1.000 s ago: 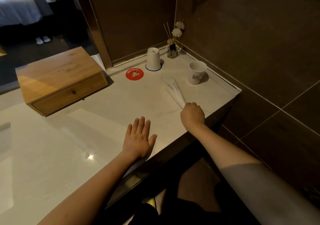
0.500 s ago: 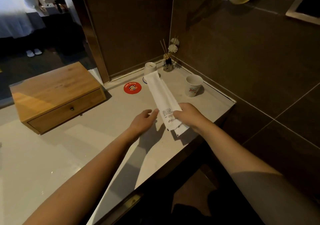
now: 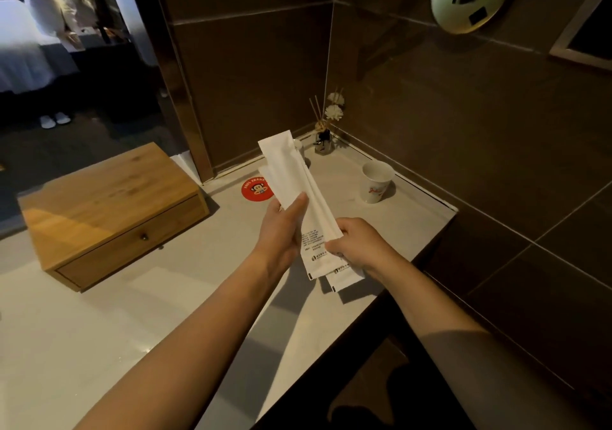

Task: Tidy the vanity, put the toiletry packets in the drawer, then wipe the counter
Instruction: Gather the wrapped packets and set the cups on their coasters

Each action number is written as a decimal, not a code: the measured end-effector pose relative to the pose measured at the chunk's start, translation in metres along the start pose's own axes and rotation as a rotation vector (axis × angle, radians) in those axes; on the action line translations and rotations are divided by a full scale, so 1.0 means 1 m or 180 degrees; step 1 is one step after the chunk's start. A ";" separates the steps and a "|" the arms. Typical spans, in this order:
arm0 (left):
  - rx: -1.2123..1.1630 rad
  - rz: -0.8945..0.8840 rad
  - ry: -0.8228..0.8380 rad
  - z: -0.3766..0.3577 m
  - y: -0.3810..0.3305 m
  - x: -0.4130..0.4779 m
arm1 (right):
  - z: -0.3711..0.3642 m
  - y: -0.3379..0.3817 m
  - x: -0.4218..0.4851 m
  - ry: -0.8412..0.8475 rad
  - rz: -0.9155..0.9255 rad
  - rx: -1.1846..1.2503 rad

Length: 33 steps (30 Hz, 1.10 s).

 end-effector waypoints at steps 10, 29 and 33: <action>0.0156 0.0044 -0.0474 0.021 -0.004 0.023 | 0.003 -0.017 0.015 0.0456 -0.0012 0.0106; 0.0045 0.0150 -0.0897 0.027 0.005 0.071 | 0.078 -0.148 0.192 -0.1338 -0.0647 0.0181; 0.0006 0.0147 -0.0975 0.025 0.008 0.078 | 0.083 -0.135 0.192 -0.1462 -0.0462 0.0186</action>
Point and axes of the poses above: each hand's wrist, its own x-axis towards the middle knuckle, its own z-axis out of the back of the hand, y = z × x, the point moved 6 cm from there along x, towards the middle knuckle, and after that the axes turned 13 degrees about -x, right-handed, at the moved point
